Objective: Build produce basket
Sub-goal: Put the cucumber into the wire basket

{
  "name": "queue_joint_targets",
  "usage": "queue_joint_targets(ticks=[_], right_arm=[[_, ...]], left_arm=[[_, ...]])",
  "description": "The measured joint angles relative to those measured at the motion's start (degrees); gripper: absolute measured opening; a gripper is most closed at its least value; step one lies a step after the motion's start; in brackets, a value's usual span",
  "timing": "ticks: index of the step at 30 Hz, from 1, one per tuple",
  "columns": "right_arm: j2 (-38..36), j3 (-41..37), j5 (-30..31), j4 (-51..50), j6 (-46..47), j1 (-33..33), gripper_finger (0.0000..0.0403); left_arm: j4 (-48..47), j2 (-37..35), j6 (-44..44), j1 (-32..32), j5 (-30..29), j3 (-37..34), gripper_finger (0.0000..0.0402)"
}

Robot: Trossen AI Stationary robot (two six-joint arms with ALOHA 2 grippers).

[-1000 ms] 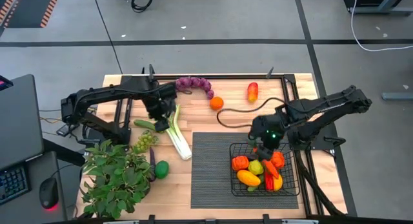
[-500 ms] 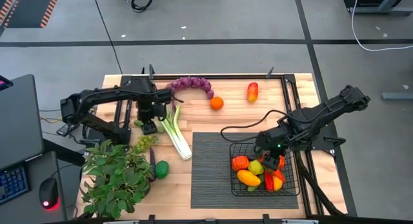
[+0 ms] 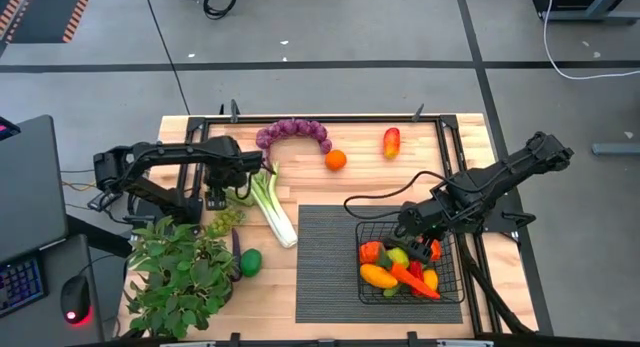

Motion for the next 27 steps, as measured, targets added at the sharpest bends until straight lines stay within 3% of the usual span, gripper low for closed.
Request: queue_joint_targets(ticks=[4,16,21,27], right_arm=[[0.0,0.0,-0.02,0.0,0.15,-0.25,0.0391],[0.0,0.0,-0.2,0.0,4.91,-0.19,0.039],[0.0,-0.01,-0.2,0.0,5.75,-0.19,0.039],[0.0,-0.02,-0.19,0.0,6.66,-0.19,0.0389]], left_arm=[[1.04,0.0,10.68,-0.02,-1.47,0.0,0.0256],[11.69,0.02,13.25,-0.92,2.94,-0.5,0.0294],[14.78,0.05,17.99,-0.92,3.28,-5.18,0.0324],[20.79,0.09,16.63,-0.76,-0.55,-11.19,0.0347]])
